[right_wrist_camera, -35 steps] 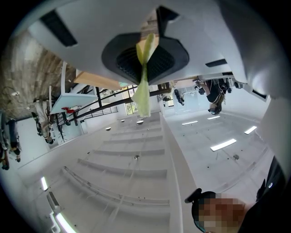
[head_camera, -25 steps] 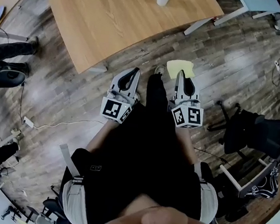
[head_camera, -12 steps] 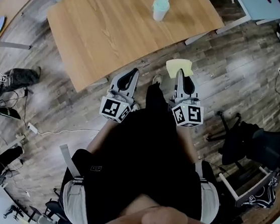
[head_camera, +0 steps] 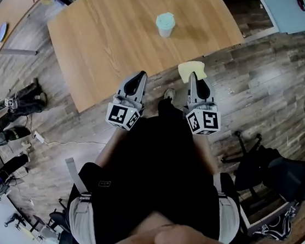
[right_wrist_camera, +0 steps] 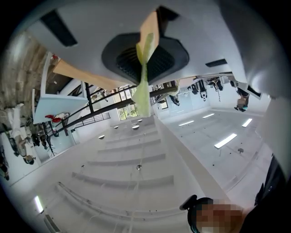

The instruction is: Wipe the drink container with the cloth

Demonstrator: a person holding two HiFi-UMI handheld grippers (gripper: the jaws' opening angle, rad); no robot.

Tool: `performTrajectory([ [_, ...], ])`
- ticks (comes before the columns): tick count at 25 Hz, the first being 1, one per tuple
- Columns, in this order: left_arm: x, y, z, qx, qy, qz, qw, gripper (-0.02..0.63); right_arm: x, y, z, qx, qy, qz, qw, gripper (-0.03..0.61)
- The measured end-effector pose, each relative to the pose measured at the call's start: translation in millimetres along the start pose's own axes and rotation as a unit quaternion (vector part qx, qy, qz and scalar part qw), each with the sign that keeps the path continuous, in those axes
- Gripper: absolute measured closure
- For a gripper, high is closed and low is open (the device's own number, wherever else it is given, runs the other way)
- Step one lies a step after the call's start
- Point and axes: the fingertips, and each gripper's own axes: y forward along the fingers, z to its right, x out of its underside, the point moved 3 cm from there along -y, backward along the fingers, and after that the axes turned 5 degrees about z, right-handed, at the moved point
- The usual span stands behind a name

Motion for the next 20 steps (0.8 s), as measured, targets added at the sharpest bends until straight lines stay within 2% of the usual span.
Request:
performTrajectory([
  [3, 4.5, 19.0, -2.9, -0.014, 0.003, -0.008, 0.9999, 0.586, -5.1, 18.0, 13.5, -0.018, -0.001, -0.003, 1.000, 0.532],
  [7, 9.0, 46.1, -8.4, -0.023, 0.031, -0.020, 0.9991, 0.586, -5.7, 47.3, 28.6, -0.042, 0.005, -0.011, 0.999, 0.532],
  [10, 15.3, 61.4, -14.8, -0.026, 0.024, -0.032, 0.9989, 0.586, -3.5, 58.8, 38.8, -0.042, 0.013, -0.018, 0.999, 0.532],
  [15, 27.5, 93.9, -34.1, -0.015, 0.042, -0.063, 0.9970, 0.586, 4.6, 80.8, 52.8, -0.040, 0.014, -0.036, 0.998, 0.532],
  [20, 46.3, 125.0, -62.2, -0.008, 0.032, -0.088, 0.9955, 0.586, 19.8, 112.1, 64.5, -0.041, 0.009, -0.062, 0.997, 0.532],
])
